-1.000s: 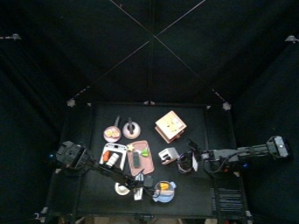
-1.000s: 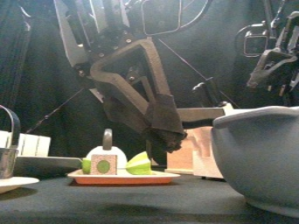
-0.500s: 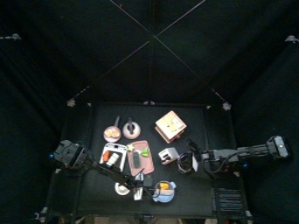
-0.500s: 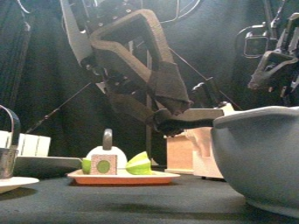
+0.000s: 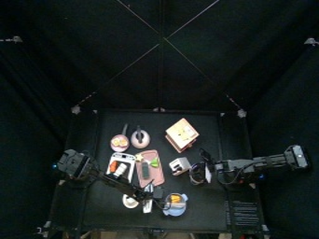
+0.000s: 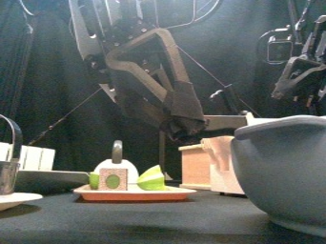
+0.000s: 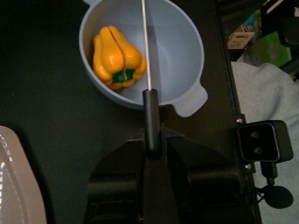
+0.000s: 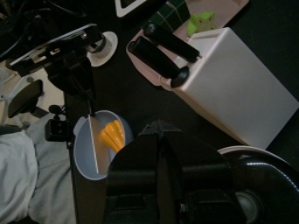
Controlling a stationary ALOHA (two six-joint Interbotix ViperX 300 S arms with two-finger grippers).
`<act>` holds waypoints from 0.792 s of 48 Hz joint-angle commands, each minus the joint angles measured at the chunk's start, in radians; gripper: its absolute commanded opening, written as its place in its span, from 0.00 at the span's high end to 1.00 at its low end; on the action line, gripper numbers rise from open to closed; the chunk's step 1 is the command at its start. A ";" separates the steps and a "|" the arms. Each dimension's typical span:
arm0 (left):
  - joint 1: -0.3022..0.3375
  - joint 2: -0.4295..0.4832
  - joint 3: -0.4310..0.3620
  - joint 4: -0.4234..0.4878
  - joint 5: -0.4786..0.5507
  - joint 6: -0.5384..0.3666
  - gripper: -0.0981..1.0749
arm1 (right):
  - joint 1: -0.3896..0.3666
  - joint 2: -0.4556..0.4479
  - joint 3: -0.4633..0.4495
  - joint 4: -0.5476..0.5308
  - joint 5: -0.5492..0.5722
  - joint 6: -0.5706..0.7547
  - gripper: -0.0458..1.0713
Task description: Grab cleaver handle
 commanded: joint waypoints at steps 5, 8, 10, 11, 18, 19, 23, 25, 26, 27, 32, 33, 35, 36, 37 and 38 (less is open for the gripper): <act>0.008 -0.026 -0.018 0.018 -0.003 0.006 0.53 | -0.002 0.002 -0.008 0.002 -0.003 -0.002 0.95; 0.008 -0.041 -0.014 0.032 -0.003 0.008 0.54 | -0.002 0.003 -0.009 0.002 -0.003 -0.002 0.95; 0.008 -0.057 -0.011 0.043 -0.002 0.008 0.54 | -0.002 0.002 -0.009 0.002 -0.003 -0.002 0.95; 0.009 -0.063 -0.009 0.049 -0.003 0.008 0.54 | -0.002 0.003 -0.009 0.002 -0.003 -0.002 0.95; 0.009 -0.112 0.012 0.077 -0.003 0.005 0.54 | -0.002 0.003 -0.009 0.002 -0.003 -0.002 0.95; 0.009 -0.115 0.014 0.077 -0.003 0.005 0.54 | -0.002 0.003 -0.009 0.000 -0.003 -0.002 0.95; 0.012 -0.126 0.021 0.077 -0.009 0.005 0.54 | -0.002 0.002 -0.009 -0.002 -0.003 -0.002 0.95; 0.012 -0.127 0.021 0.077 -0.011 0.006 0.54 | -0.002 0.002 -0.009 -0.002 -0.003 -0.002 0.95; 0.012 -0.127 0.023 0.078 -0.011 0.006 0.54 | -0.002 0.002 -0.009 -0.002 -0.003 -0.002 0.95; 0.014 -0.127 0.021 0.077 -0.011 0.006 0.54 | -0.002 0.003 -0.009 -0.002 -0.003 -0.002 0.95; 0.017 -0.132 0.021 0.086 -0.011 0.006 0.54 | -0.002 0.002 -0.009 0.000 -0.003 -0.002 0.95; 0.017 -0.132 0.023 0.089 -0.011 0.006 0.54 | -0.002 0.002 -0.009 0.000 -0.003 -0.002 0.95; 0.018 -0.137 0.023 0.094 -0.011 0.008 0.54 | -0.002 0.002 -0.009 0.002 -0.003 -0.002 0.95; 0.020 -0.141 0.023 0.098 -0.008 0.008 0.54 | -0.003 0.003 -0.009 0.002 -0.003 -0.002 0.95; 0.020 -0.146 0.023 0.101 -0.005 0.008 0.54 | -0.002 0.002 -0.011 0.002 -0.003 -0.002 0.95; 0.020 -0.153 0.021 0.106 -0.002 0.008 0.54 | -0.002 0.002 -0.012 0.002 -0.003 -0.002 0.95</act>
